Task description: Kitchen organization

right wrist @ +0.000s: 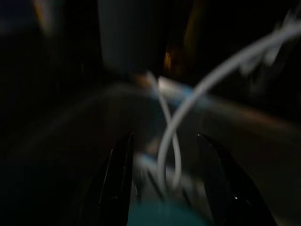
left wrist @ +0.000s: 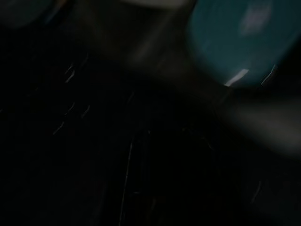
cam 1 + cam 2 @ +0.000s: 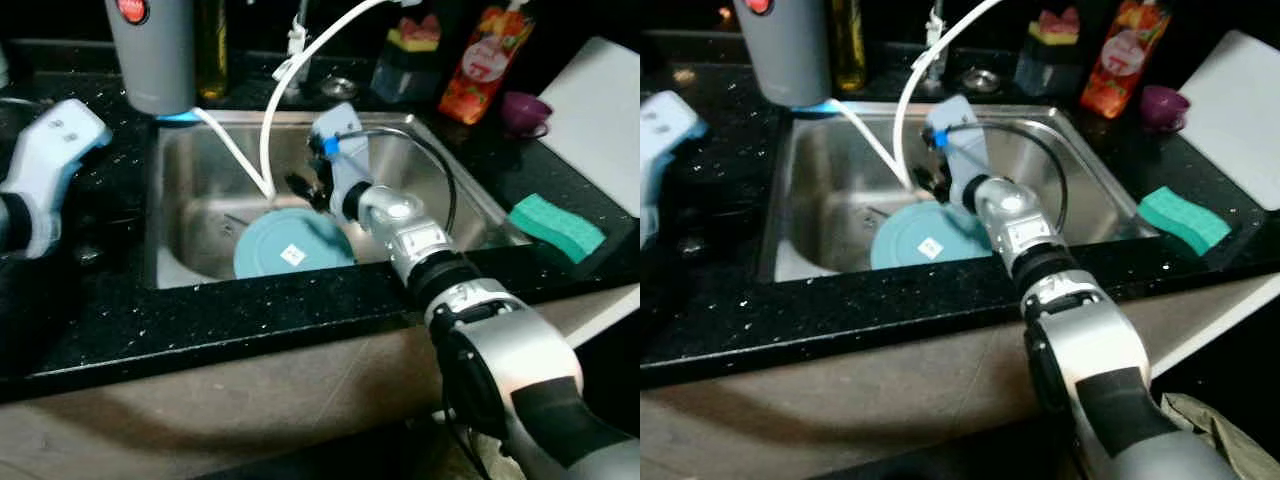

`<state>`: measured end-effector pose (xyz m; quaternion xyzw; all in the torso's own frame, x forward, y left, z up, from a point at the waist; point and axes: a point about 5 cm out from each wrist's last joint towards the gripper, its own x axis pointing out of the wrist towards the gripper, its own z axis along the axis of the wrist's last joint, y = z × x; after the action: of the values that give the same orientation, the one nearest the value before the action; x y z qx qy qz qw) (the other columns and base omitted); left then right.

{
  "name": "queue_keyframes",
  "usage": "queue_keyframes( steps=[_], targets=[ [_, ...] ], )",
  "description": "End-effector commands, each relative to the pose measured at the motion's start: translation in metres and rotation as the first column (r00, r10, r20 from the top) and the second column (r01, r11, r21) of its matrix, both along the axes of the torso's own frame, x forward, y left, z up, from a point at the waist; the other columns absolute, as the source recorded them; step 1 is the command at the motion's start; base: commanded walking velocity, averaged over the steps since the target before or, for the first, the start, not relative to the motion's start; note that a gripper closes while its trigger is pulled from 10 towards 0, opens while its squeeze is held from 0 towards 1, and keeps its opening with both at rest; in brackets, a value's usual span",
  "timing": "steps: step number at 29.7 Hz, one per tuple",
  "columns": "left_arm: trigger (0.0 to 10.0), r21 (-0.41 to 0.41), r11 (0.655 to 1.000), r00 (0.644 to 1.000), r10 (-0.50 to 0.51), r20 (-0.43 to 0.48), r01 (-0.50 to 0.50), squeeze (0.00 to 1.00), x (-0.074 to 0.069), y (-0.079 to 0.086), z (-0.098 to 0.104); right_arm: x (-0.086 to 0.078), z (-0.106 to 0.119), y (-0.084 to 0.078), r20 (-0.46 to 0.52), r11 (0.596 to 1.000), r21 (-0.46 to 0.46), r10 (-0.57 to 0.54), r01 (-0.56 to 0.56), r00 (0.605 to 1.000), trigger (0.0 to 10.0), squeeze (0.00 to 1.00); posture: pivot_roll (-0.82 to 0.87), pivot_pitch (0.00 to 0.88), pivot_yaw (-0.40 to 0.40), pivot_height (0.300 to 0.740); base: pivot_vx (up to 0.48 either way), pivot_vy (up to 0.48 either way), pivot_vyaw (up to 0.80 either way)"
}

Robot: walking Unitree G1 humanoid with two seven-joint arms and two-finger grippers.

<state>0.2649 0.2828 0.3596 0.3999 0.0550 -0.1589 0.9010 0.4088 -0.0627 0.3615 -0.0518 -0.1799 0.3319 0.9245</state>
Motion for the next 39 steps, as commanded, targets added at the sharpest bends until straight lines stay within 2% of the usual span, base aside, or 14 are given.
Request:
queue_keyframes(
  steps=[1, 4, 7, 11, 15, 17, 24, 31, 36, 39],
  targets=[
    [10.0, 0.091, 0.996, 0.999, 0.014, 0.045, -0.018, 0.0, -0.007, -0.005, 0.005, -0.005, 0.019, -0.005, 0.06, 0.998, 0.064, 0.024, -0.028, 0.998, 10.0, 0.0, 0.31, 0.245, -0.127, 0.74, 0.0, 0.0, 0.0],
    [10.0, 0.111, 0.989, 0.992, 0.09, 0.087, -0.1, 0.0, -0.01, -0.009, 0.002, -0.009, 0.028, -0.012, 0.104, 0.993, 0.11, 0.028, -0.039, 0.994, 10.0, 0.0, 0.31, 0.235, -0.13, 0.74, 0.0, 0.0, 0.0],
    [10.0, 0.192, 0.958, 0.973, 0.191, 0.13, -0.213, 0.0, -0.015, -0.007, -0.01, -0.012, 0.028, -0.018, 0.127, 0.989, 0.146, 0.016, -0.035, 0.992, 10.0, 0.0, 0.33, 0.22, -0.136, 0.74, 0.0, 0.0, 0.0],
    [10.0, 0.212, 0.943, 0.962, 0.226, 0.152, -0.256, 0.0, -0.018, -0.004, -0.014, -0.015, 0.027, -0.023, 0.135, 0.986, 0.168, -0.001, -0.022, 0.991, 10.0, 0.0, 0.33, 0.208, -0.144, 0.74, 0.0, 0.0, 0.0],
    [10.0, 0.256, 0.89, 0.918, 0.321, 0.232, -0.376, 0.0, -0.02, 0.012, -0.016, -0.022, 0.029, -0.035, 0.171, 0.978, 0.206, -0.053, 0.017, 0.984, 10.0, 0.0, 0.34, 0.19, -0.144, 0.74, 0.0, 0.0, 0.0],
    [10.0, 0.254, 0.878, 0.905, 0.347, 0.247, -0.406, 0.0, -0.02, 0.016, -0.018, -0.025, 0.029, -0.038, 0.184, 0.977, 0.213, -0.068, 0.028, 0.981, 10.0, 0.0, 0.33, 0.182, -0.141, 0.74, 0.0, 0.0, 0.0],
    [10.0, 0.227, 0.892, 0.906, 0.329, 0.268, -0.391, 0.0, -0.008, 0.012, -0.02, -0.032, 0.029, -0.051, 0.198, 0.968, 0.24, -0.128, 0.078, 0.972, 10.0, 0.0, 0.32, 0.146, -0.111, 0.74, 0.0, 0.0, 0.0],
    [10.0, 0.158, 0.932, 0.893, 0.247, 0.377, -0.325, 0.0, 0.023, -0.001, 0.004, -0.039, 0.027, -0.057, 0.211, 0.962, 0.235, -0.187, 0.136, 0.959, 10.0, 0.0, 0.29, 0.126, -0.078, 0.74, 0.0, 0.0, 0.0],
    [10.0, 0.122, 0.951, 0.877, 0.208, 0.433, -0.286, 0.0, 0.036, -0.01, 0.017, -0.042, 0.025, -0.064, 0.223, 0.958, 0.208, -0.244, 0.199, 0.944, 10.0, 0.0, 0.28, 0.124, -0.069, 0.74, 0.0, 0.0, 0.0],
    [10.0, 0.061, 0.965, 0.879, 0.205, 0.43, -0.254, 0.0, 0.041, -0.014, 0.018, -0.041, 0.022, -0.069, 0.227, 0.952, 0.195, -0.279, 0.237, 0.933, 10.0, 0.0, 0.28, 0.124, -0.069, 0.74, 0.0, 0.0, 0.0]
  ],
)
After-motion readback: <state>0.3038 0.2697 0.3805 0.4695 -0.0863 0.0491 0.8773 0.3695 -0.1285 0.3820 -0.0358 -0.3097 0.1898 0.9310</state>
